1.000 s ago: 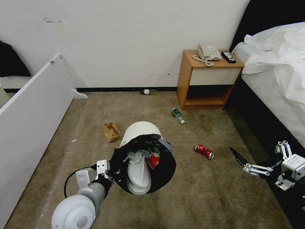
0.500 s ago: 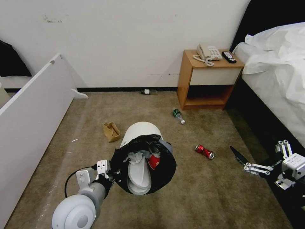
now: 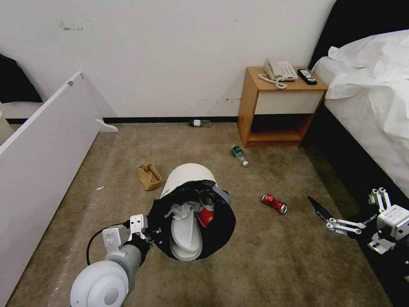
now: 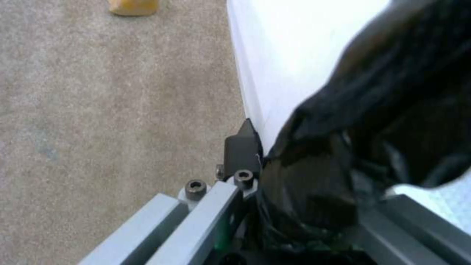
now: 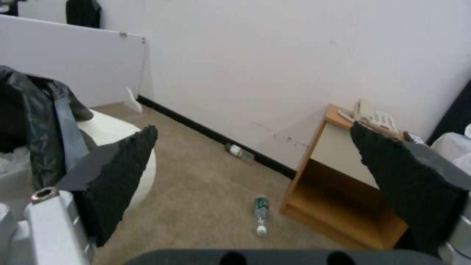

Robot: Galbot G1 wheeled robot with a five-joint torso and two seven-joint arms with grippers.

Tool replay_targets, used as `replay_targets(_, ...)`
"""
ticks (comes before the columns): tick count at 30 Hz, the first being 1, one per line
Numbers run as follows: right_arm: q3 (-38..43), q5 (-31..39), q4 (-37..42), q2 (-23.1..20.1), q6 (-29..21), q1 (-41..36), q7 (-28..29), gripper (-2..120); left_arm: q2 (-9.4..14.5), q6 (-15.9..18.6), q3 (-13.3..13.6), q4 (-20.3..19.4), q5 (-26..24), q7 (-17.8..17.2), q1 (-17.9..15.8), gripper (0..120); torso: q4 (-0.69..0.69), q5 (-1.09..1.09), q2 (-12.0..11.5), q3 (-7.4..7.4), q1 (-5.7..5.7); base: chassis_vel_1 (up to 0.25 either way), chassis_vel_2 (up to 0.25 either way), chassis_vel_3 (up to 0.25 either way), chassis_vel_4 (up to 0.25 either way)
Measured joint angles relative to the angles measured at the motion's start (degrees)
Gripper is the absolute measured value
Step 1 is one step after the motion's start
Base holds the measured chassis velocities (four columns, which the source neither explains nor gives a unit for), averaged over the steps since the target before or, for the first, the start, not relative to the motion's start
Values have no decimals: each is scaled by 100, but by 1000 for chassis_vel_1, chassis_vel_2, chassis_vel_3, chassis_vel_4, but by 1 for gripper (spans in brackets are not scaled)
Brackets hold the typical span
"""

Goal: Pick up the trash bin and place the garbage on the floor into it.

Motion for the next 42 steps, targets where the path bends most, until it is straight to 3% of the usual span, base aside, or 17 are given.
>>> replay_targets(13, 3, 3, -29, 75, -4, 16, -94, 100, -4, -15, 3, 12, 11, 10, -3, 0, -1, 0, 1, -1, -1, -7, 10, 7, -7)
replay_targets(42, -16, 27, -48, 175, 279, -20, -229, 100, -1, -55, -6, -9, 43, 42, 27, 0, 0, 0, 0, 2, 1, -119, 116, 119, -124)
